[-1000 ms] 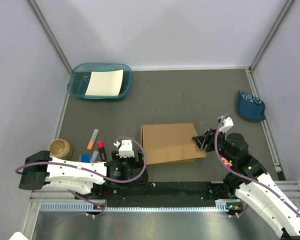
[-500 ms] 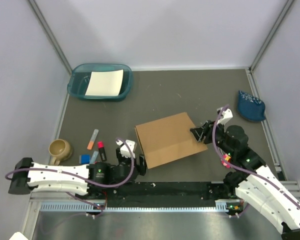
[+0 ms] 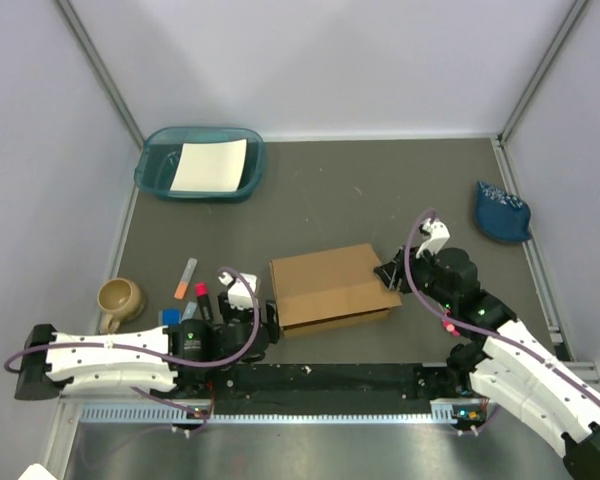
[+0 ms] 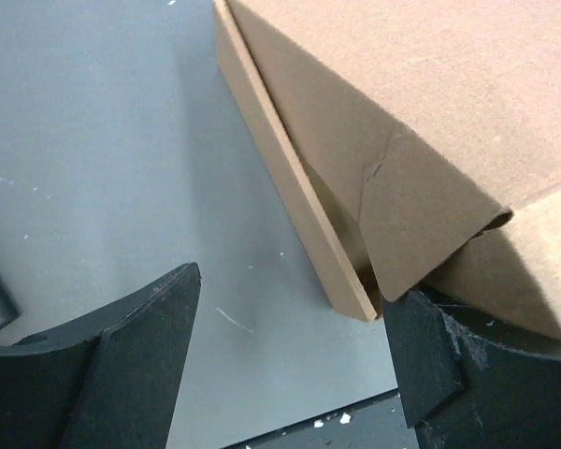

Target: Fold the paper box

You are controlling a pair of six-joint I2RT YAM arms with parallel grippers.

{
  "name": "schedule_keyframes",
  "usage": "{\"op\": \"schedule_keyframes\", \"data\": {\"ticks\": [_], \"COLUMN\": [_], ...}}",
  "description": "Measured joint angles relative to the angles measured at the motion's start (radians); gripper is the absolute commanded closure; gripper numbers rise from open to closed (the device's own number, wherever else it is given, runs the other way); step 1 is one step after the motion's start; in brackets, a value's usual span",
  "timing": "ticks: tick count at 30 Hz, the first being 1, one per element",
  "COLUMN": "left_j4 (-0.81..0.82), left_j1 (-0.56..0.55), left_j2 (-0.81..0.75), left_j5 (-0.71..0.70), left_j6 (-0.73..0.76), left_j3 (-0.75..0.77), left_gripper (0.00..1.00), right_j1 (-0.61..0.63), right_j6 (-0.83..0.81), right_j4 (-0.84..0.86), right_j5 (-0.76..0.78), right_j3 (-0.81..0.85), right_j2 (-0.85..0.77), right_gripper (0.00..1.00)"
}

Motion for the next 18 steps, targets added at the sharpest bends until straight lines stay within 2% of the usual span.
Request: {"op": "schedule_keyframes", "data": {"ticks": [7,14,18], "left_j4": [-0.149,-0.169,-0.153], "left_j1": [0.010,0.011,0.011], "left_j2": [0.013,-0.056,-0.150], "left_j5": [0.014,0.114,0.098], "left_j6": [-0.036,0.167,0.215], "left_j3": [0.117,0.276,0.315], "left_gripper": [0.21,0.21,0.18], "right_j1": [0.000,0.000,0.000], "right_j6": [-0.005,-0.010,-0.011], "right_j4": [-0.020,-0.029,-0.027], "right_j5": [0.032,0.053,0.053], "right_j3": [-0.004,-0.012,-0.038], "right_j2": [0.021,0.068,0.089], "right_gripper": [0.51,0.51,0.52]}}
